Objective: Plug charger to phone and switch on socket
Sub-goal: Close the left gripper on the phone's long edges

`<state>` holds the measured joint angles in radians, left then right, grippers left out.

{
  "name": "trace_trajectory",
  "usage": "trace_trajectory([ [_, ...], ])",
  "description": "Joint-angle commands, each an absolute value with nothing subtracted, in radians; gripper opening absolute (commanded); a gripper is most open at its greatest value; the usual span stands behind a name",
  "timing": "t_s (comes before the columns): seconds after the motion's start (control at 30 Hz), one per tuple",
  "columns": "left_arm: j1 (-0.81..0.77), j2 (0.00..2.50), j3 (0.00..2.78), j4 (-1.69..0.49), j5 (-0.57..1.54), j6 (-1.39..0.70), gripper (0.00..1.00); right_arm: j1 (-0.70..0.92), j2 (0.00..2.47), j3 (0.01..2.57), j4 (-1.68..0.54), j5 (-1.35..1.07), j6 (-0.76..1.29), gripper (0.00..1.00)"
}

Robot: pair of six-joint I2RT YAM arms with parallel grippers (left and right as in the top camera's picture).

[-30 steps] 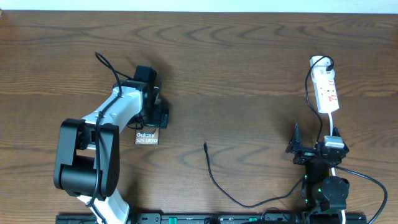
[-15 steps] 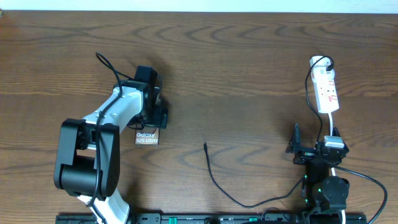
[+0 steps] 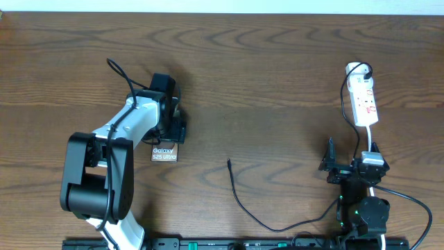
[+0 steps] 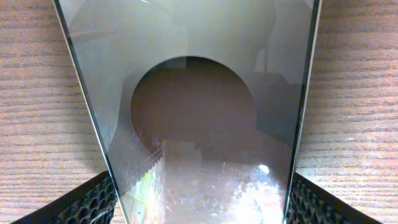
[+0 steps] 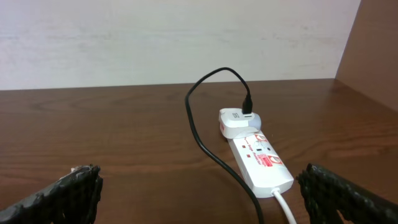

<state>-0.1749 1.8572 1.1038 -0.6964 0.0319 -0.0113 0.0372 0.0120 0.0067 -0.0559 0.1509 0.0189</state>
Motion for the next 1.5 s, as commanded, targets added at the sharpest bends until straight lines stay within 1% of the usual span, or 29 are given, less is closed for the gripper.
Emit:
trace_trajectory([
  [0.0,-0.175,1.869,1.082,-0.701,0.019,-0.017,0.81,0.047,0.008,0.006,-0.060,0.158,0.025,0.99],
  [0.2,-0.175,1.869,1.082,-0.701,0.019,-0.017,0.73,0.047,0.008,0.006,-0.060,0.158,0.025,0.99],
  [0.5,-0.175,1.869,1.082,-0.701,0.019,-0.017,0.72,0.047,0.008,0.006,-0.060,0.158,0.025,0.99],
  [0.57,-0.175,1.869,1.082,-0.701,0.019,-0.017,0.73,0.047,0.008,0.006,-0.060,0.158,0.025,0.99],
  [0.67,-0.175,1.869,1.082,-0.701,0.019,-0.017,0.87,0.047,0.008,0.006,-0.060,0.158,0.025,0.99],
  [0.73,-0.175,1.869,1.071,-0.697,0.019,-0.017,0.94,0.047,0.008,0.006,-0.060,0.158,0.025,0.99],
  [1.0,-0.175,1.869,1.045,-0.671,0.027,-0.016,0.99,0.047,0.008,0.006,-0.060,0.158,0.025,0.99],
  [1.13,-0.175,1.869,1.045,-0.668,0.091,-0.016,0.99,0.047,0.007,0.006,-0.060,0.158,0.025,0.99],
  [1.37,-0.175,1.869,1.045,-0.664,0.097,-0.016,1.00,0.047,0.008,0.006,-0.060,0.158,0.025,0.99],
  [1.47,-0.175,1.869,1.045,-0.664,0.097,-0.016,0.98,0.047,0.008,0.006,-0.060,0.158,0.025,0.99],
])
